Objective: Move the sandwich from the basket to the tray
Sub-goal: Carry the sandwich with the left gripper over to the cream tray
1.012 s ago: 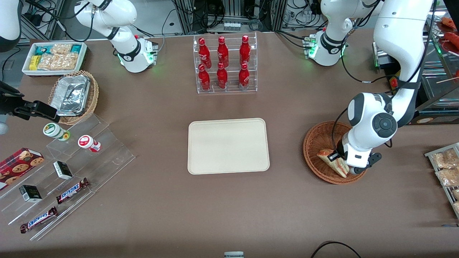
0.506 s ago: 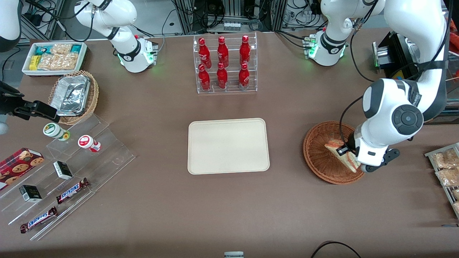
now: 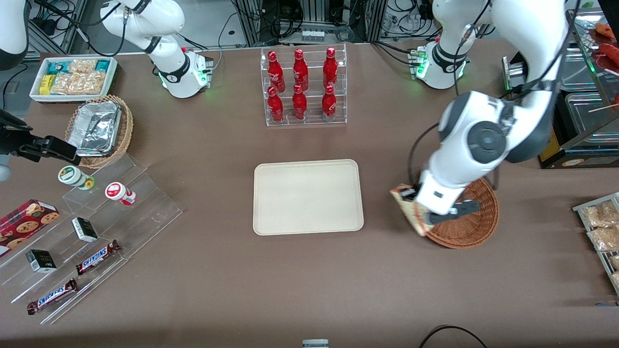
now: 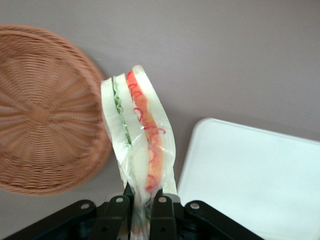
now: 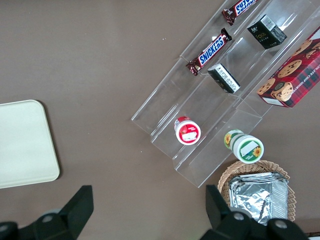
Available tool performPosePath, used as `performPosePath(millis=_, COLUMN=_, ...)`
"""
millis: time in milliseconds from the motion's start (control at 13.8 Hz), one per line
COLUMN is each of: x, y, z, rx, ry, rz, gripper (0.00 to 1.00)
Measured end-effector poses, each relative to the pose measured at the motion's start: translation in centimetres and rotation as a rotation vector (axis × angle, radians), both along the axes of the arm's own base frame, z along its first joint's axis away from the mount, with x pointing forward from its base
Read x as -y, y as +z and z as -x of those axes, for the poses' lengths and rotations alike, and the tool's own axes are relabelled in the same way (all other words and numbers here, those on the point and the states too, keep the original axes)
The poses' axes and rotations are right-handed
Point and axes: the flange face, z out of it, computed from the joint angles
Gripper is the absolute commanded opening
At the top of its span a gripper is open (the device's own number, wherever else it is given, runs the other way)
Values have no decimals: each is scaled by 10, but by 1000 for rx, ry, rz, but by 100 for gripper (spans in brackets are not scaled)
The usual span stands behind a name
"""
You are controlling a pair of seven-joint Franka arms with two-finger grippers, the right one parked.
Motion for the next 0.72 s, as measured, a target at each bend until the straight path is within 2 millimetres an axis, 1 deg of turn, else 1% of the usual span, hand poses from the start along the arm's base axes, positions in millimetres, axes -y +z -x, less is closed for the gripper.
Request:
performPosePath(millis=217, x=69, y=-16, z=11, rx=27, ry=-96, rz=79, gripper=0)
performPosePath(millis=361, x=111, y=-35, z=25, rx=40, ry=-166, rz=88, gripper=0)
performPosePath(millis=578, x=158, y=-61, z=42, rx=67, ry=-220, rz=124, gripper=0)
performPosePath(millis=723, x=188, y=-81, z=56, rx=94, ry=-249, rz=113, gripper=0)
